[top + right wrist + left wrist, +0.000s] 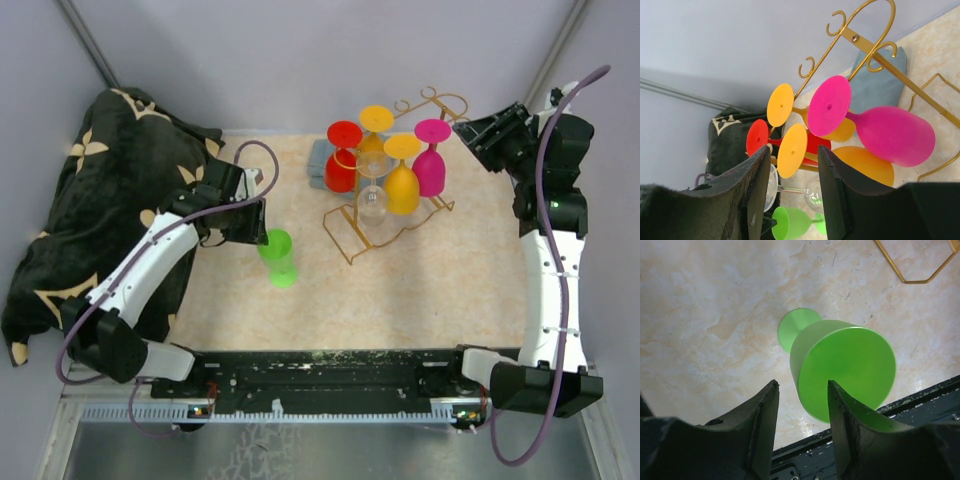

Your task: Place the wine glass upside down on the wine glass rack

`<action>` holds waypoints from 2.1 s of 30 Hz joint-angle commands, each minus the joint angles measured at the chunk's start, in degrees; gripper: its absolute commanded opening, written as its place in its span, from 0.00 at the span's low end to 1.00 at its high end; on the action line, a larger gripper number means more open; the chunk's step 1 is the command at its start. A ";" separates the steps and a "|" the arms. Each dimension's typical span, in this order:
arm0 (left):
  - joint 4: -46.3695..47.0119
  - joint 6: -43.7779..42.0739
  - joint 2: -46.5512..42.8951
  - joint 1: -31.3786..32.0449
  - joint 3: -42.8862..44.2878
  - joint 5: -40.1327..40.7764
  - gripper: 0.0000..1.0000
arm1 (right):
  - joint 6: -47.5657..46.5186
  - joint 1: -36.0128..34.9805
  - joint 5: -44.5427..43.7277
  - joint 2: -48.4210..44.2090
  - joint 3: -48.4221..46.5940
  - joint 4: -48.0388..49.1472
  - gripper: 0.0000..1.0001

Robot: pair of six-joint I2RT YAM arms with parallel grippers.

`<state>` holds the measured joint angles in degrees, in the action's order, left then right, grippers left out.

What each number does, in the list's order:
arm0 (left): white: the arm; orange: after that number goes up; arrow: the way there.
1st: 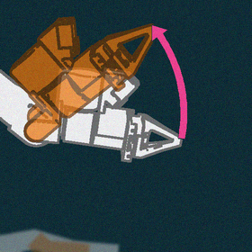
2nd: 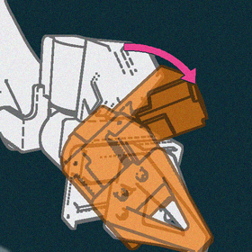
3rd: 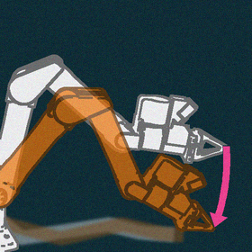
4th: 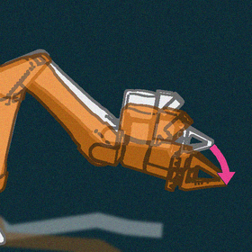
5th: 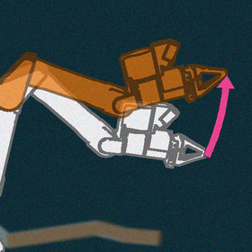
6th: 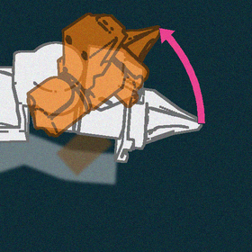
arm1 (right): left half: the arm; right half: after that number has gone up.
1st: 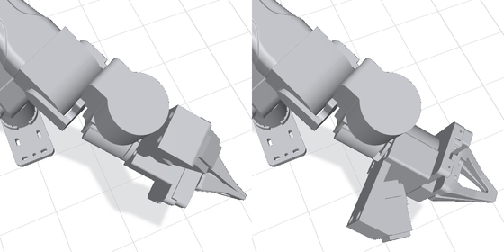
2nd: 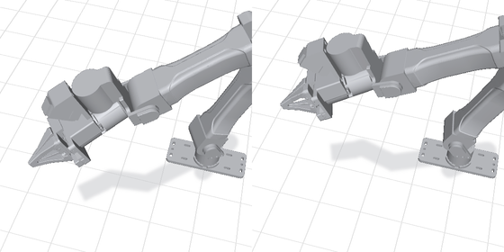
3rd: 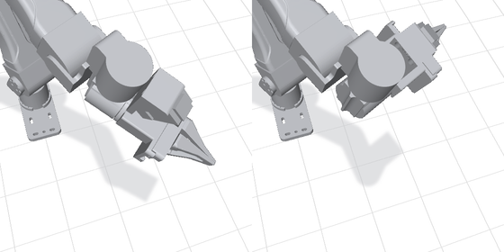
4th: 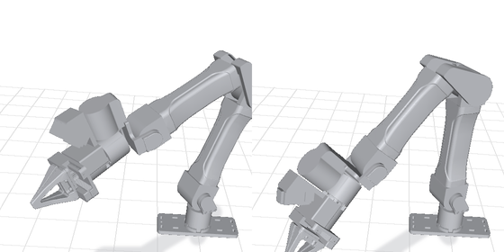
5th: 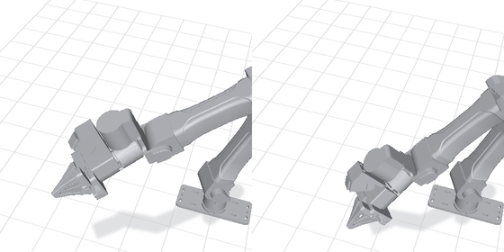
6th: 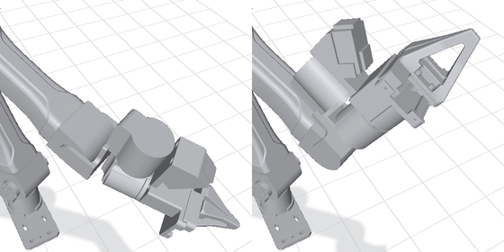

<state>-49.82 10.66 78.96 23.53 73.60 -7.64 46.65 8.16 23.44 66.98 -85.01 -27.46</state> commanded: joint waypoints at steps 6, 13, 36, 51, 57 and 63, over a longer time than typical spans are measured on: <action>-2.98 -0.64 4.86 3.14 -0.09 5.18 0.50 | 0.19 0.29 0.63 -1.64 -0.17 3.29 0.43; -2.83 -0.37 5.73 3.34 2.16 6.37 0.15 | 0.27 0.30 0.20 -1.68 0.31 3.69 0.43; 2.97 1.05 0.89 3.26 21.72 23.01 0.00 | 1.07 0.23 2.18 -0.97 1.61 6.70 0.43; 38.02 3.07 -2.68 3.21 24.81 18.07 0.00 | 1.71 0.25 2.66 -2.15 2.55 8.18 0.43; 54.05 9.03 -4.63 3.12 20.07 3.73 0.00 | 1.95 0.31 3.09 -2.44 3.01 9.47 0.43; 66.33 23.46 -1.56 0.47 19.25 -18.31 0.00 | 3.21 0.26 6.95 -2.57 4.79 14.34 0.43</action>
<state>2.79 22.65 75.48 25.74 93.14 -7.22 48.56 8.16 26.94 66.35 -81.25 -20.53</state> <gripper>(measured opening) 0.015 0.430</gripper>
